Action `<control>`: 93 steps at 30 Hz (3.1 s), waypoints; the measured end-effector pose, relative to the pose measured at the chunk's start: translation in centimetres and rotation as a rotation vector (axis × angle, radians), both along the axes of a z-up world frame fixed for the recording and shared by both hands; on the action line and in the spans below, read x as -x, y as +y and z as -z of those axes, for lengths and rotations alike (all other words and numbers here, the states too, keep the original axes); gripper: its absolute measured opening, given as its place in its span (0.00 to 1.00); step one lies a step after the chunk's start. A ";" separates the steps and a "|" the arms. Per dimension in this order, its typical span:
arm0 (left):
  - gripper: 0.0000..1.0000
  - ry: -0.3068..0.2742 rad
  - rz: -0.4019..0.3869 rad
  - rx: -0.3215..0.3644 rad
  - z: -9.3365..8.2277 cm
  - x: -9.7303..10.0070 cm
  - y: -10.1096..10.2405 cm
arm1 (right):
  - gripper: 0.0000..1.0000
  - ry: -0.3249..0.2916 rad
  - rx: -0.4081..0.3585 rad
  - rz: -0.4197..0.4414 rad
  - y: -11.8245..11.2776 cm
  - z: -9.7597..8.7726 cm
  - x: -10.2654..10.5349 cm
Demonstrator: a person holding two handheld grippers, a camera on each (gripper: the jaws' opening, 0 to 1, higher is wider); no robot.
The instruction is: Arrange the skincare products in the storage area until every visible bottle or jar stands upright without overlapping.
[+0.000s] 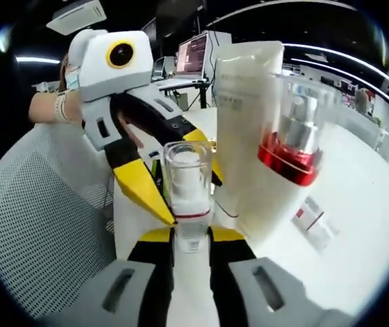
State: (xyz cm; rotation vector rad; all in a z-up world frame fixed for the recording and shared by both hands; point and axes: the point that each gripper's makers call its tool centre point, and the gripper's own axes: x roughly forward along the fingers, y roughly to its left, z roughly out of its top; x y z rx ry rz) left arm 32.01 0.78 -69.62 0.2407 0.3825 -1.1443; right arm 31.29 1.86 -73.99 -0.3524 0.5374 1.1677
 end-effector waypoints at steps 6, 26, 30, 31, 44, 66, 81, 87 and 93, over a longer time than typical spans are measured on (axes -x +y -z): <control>0.30 0.015 -0.007 -0.058 0.6 0.0 1.1 | 0.18 -0.001 0.005 -0.007 0.0 0.0 0.0; 0.32 0.071 -0.019 -0.167 2.9 0.1 2.3 | 0.19 0.001 0.037 -0.005 -0.5 0.5 0.1; 0.31 0.070 -0.020 -0.181 3.2 0.0 2.5 | 0.18 0.005 0.033 0.004 -0.5 0.5 0.1; 0.31 0.072 -0.018 -0.183 3.2 0.1 2.5 | 0.18 0.006 0.032 0.006 -0.5 0.5 0.1; 0.25 0.099 -0.013 -0.192 3.8 0.4 2.1 | 0.16 0.052 0.039 0.075 -1.4 0.4 1.0; 0.13 0.116 -0.016 -0.185 4.0 0.5 1.6 | 0.12 0.064 0.068 0.125 -0.8 0.9 -0.1; 0.07 0.094 -0.044 -0.181 3.9 -0.2 1.9 | 0.11 0.061 0.080 0.170 -0.9 1.0 -1.3; 0.07 0.092 -0.051 -0.179 3.8 -0.4 1.9 | 0.10 0.060 0.074 0.186 -0.8 0.9 -1.8; 0.07 0.090 -0.061 -0.179 3.8 -0.7 2.1 | 0.10 0.062 0.074 0.190 -0.7 1.0 -1.9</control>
